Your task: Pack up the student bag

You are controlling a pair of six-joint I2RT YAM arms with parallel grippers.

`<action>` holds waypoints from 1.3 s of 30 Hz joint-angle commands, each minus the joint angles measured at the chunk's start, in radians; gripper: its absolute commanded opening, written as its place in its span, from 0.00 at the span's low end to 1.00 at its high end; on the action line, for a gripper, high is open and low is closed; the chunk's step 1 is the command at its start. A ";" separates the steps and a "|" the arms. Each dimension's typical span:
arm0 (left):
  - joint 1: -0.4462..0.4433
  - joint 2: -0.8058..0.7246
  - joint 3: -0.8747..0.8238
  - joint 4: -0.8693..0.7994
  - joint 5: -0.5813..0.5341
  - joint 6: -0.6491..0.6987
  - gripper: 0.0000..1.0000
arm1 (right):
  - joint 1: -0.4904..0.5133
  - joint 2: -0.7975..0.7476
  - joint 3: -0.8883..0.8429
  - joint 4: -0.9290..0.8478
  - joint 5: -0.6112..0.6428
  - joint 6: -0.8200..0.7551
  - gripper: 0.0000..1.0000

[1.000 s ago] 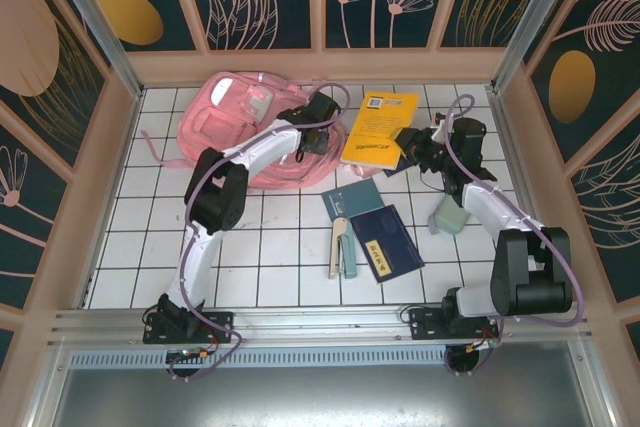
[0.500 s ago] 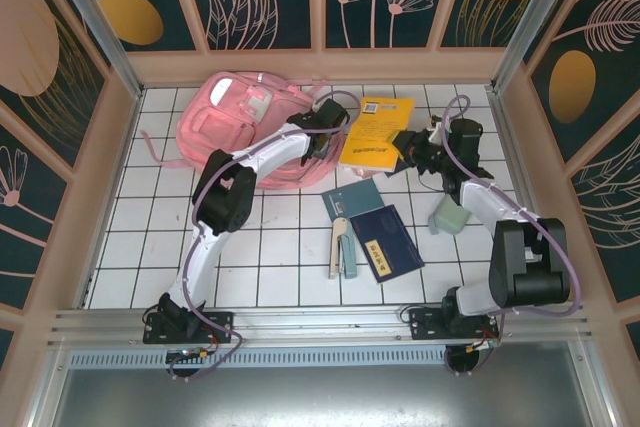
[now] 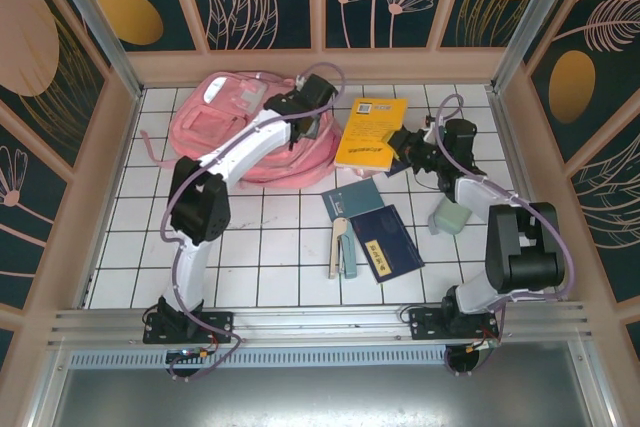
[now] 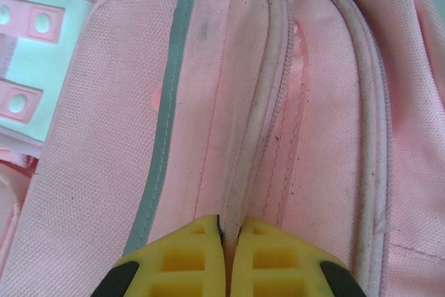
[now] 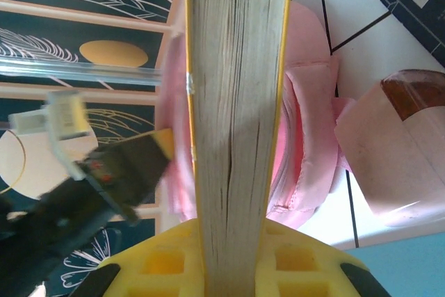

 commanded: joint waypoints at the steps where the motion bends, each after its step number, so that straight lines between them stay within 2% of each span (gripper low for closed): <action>1: 0.060 -0.106 0.063 -0.021 0.030 -0.062 0.00 | 0.031 0.024 0.019 0.172 -0.044 0.039 0.00; 5: 0.110 -0.158 0.063 -0.010 0.106 -0.087 0.00 | 0.080 0.073 0.054 0.196 -0.040 0.048 0.00; 9: 0.139 -0.197 0.076 -0.007 0.129 -0.091 0.00 | 0.122 0.126 0.087 0.247 -0.038 0.082 0.00; 13: 0.171 -0.231 0.072 0.022 0.216 -0.112 0.00 | 0.179 0.190 0.142 0.318 -0.011 0.138 0.00; 19: 0.186 -0.242 0.082 0.064 0.324 -0.132 0.00 | 0.275 0.323 0.291 0.389 0.023 0.205 0.00; 27: 0.206 -0.226 0.155 0.075 0.455 -0.155 0.00 | 0.371 0.502 0.484 0.368 0.098 0.246 0.00; 33: 0.206 -0.212 0.179 0.087 0.513 -0.183 0.00 | 0.440 0.647 0.637 0.382 0.172 0.305 0.00; 39: 0.206 -0.201 0.181 0.101 0.557 -0.213 0.00 | 0.508 0.825 0.862 0.339 0.194 0.370 0.00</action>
